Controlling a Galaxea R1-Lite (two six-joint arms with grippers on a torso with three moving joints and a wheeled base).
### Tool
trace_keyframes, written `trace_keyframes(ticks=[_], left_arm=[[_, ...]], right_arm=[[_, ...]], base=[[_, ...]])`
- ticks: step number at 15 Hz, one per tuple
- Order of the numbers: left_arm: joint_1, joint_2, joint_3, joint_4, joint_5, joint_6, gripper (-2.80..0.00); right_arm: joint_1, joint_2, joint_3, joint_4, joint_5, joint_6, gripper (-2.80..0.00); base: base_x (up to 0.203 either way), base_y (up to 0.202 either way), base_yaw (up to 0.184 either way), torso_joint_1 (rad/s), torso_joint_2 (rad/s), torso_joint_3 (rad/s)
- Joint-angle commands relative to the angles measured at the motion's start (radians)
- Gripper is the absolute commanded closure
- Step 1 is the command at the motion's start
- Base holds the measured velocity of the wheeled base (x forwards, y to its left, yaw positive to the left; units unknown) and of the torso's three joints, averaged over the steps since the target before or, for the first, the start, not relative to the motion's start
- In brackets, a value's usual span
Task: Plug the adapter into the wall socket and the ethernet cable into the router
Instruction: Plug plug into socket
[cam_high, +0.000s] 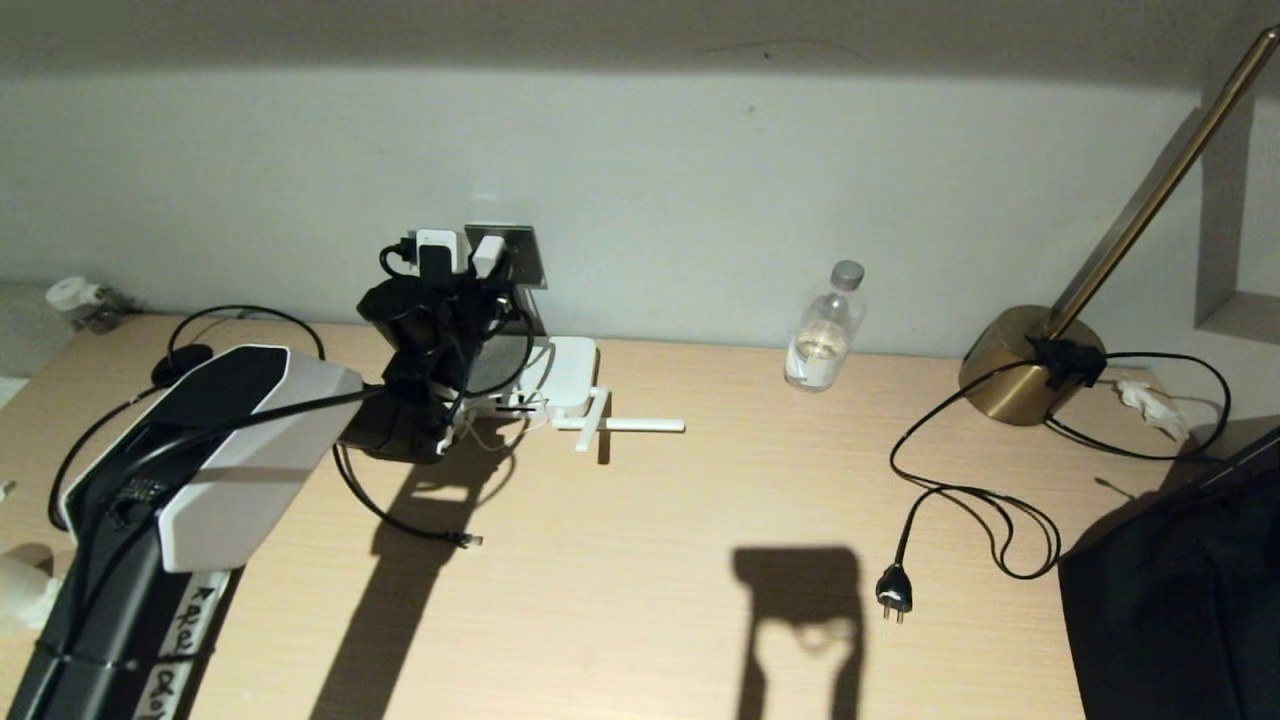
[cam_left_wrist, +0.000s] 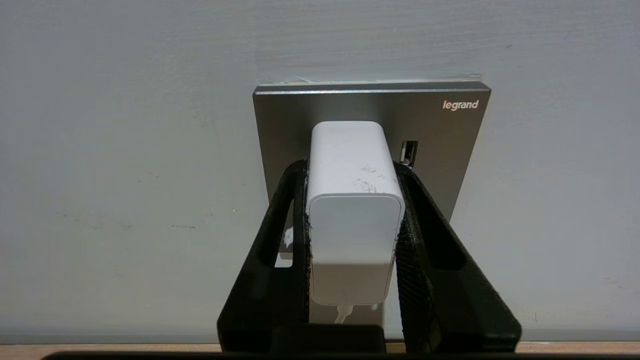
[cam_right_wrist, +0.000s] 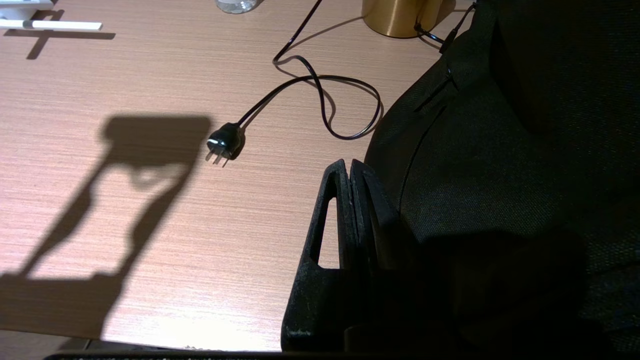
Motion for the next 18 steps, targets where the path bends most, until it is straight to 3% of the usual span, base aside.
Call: trace_keyframes(ticks=[1,18], left_arm=[[0.001,0.005,-0.002,-0.006,0.001,0.0,0.0],[0.002,0.008,-0.034,0.001,0.007,-0.009,0.0]], right_arm=[[0.0,0.002,0.0,0.0,0.0,0.0,0.0],[0.0,0.002,0.0,0.0,0.0,0.001,0.0]], base=[[0.0,0.0,0.0,0.0,0.0,0.0],[0.0,0.0,0.0,0.0,0.0,0.0]])
